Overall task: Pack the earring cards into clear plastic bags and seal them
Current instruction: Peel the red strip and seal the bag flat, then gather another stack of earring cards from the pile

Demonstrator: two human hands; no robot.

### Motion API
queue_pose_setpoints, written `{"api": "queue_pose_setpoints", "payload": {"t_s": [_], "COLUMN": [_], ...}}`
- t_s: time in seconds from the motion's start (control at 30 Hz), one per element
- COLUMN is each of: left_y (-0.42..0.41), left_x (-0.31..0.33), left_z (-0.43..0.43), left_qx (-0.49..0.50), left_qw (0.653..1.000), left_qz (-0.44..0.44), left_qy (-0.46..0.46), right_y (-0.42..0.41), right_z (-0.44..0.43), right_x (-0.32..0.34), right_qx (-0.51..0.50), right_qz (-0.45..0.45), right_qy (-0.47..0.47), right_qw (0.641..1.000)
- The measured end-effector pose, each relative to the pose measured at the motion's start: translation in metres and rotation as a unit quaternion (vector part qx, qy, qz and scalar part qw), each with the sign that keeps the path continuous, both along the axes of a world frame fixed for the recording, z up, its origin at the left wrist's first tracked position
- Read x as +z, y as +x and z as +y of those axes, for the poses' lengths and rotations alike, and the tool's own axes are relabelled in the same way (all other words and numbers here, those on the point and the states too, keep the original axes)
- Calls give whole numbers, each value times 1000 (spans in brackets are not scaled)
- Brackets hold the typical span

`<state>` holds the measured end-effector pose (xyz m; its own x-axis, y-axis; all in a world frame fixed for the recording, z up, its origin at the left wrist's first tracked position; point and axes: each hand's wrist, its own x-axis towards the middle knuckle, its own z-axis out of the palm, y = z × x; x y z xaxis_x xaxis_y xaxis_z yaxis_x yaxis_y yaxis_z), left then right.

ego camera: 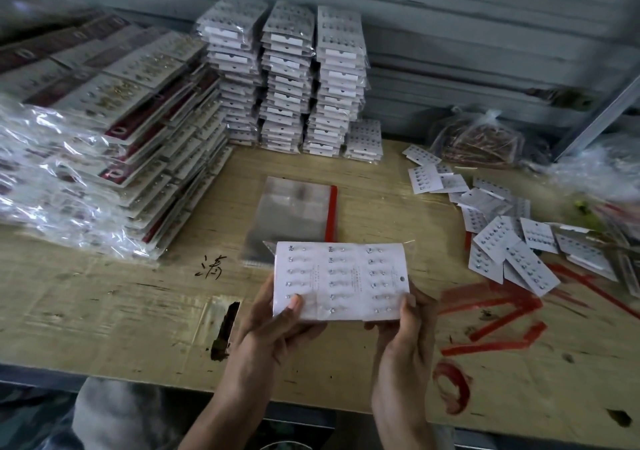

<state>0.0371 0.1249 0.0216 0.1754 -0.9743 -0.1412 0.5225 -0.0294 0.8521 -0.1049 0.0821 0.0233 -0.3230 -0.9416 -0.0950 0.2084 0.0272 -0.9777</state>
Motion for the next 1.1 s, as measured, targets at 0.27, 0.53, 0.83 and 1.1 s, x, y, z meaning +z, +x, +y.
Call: {"api": "queue_pose_setpoints", "payload": {"t_s": [0.27,0.53,0.83,1.1], "left_y": [-6,-31,-50,6], "left_x": [3,11,8,-8], "left_z": [-4,-17,-32,-62], "left_qx": [-2,57,31,132], "left_qw": [1000,997,982,812], "left_qz": [0,46,-187,-553], "left_qy": [-29,-36,-6,-134], "right_y": [-8,9,9,-18], "right_z": [-16,-7,-31,-151], "right_x": [0,1,9,21], "right_qx": [2,109,140,89], "right_qz": [-56,-80,-70,19], "right_qy": [62,3,-59,-30], "right_qw": [997,991,986,995]}}
